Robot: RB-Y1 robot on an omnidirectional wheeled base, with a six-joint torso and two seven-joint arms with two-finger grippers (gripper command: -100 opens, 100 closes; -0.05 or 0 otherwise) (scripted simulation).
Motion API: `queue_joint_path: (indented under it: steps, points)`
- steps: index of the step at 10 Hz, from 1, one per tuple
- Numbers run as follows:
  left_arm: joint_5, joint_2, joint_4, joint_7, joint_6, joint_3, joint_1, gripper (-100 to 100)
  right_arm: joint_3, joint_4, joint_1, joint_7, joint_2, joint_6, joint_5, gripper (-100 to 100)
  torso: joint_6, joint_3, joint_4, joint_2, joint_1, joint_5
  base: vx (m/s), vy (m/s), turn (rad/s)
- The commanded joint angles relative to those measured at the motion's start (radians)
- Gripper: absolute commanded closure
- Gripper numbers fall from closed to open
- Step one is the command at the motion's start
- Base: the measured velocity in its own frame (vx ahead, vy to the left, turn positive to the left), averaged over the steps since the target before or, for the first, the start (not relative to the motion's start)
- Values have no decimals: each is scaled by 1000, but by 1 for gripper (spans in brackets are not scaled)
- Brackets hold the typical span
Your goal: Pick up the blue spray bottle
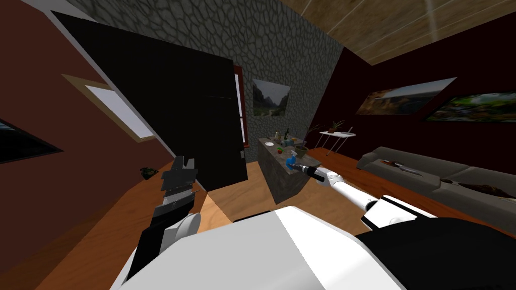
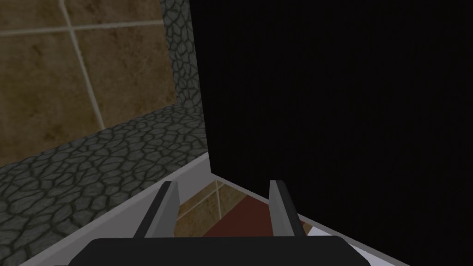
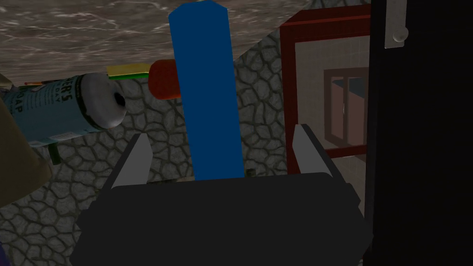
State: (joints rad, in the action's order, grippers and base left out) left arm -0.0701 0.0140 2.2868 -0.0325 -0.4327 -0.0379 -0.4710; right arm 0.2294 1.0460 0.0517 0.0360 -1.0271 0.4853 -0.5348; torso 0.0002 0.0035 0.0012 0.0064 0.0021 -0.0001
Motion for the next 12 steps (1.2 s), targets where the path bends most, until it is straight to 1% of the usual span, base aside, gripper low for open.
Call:
queue_joint_path:
  steps: [1,2,3,4,5,6,7,8,9,10,11,12]
  points:
    - [0,0,0,0,0,0,0,0,11,-50,50,0,0,8,0,-100,0,0,0,0,0,0,-59,14,-4]
    - [0,0,0,0,0,0,0,0,11,-82,75,0,0,8,0,-100,0,-1,0,-2,-1,0,-3,5,-12]
    - [0,0,0,0,0,0,0,0,11,-96,75,0,0,8,0,-100,0,-3,-1,-5,-1,0,15,-3,5]
    - [0,0,0,0,0,0,0,0,62,-136,122,-6,7,43,-2,-100,0,-4,-2,-7,-2,0,-96,15,78]
    - [0,0,0,0,0,0,0,0,71,-162,147,-6,7,43,-2,-100,0,-2,-1,-2,-1,-1,-108,33,79]
    - [0,0,0,0,0,0,0,0,71,-197,183,-6,7,43,-2,-100,-1,-1,-1,-2,0,0,-50,22,17]
    - [0,0,0,0,0,0,0,0,71,-224,202,-6,7,43,-2,-100,-1,-2,-1,-4,0,0,-13,7,-9]
    - [0,0,0,0,0,0,0,0,71,-235,202,-6,7,43,-2,-100,-1,-3,-1,-6,-1,0,6,-2,-3]
    - [0,0,0,0,0,0,0,0,120,-270,244,-11,14,77,-4,-100,-1,-4,-2,-7,-2,-1,-84,20,113]
    - [0,0,0,0,0,0,0,0,131,-313,284,-11,14,77,-4,-100,-2,-3,-1,-4,0,-1,-111,32,77]
    - [0,0,0,0,0,0,0,0,131,-347,317,-11,14,77,-4,-100,-1,-1,-1,-2,1,-1,-61,23,-10]
    - [0,0,0,0,0,0,0,0,131,-374,329,-11,14,77,-4,-100,-1,-2,-1,-4,0,0,-16,8,-14]
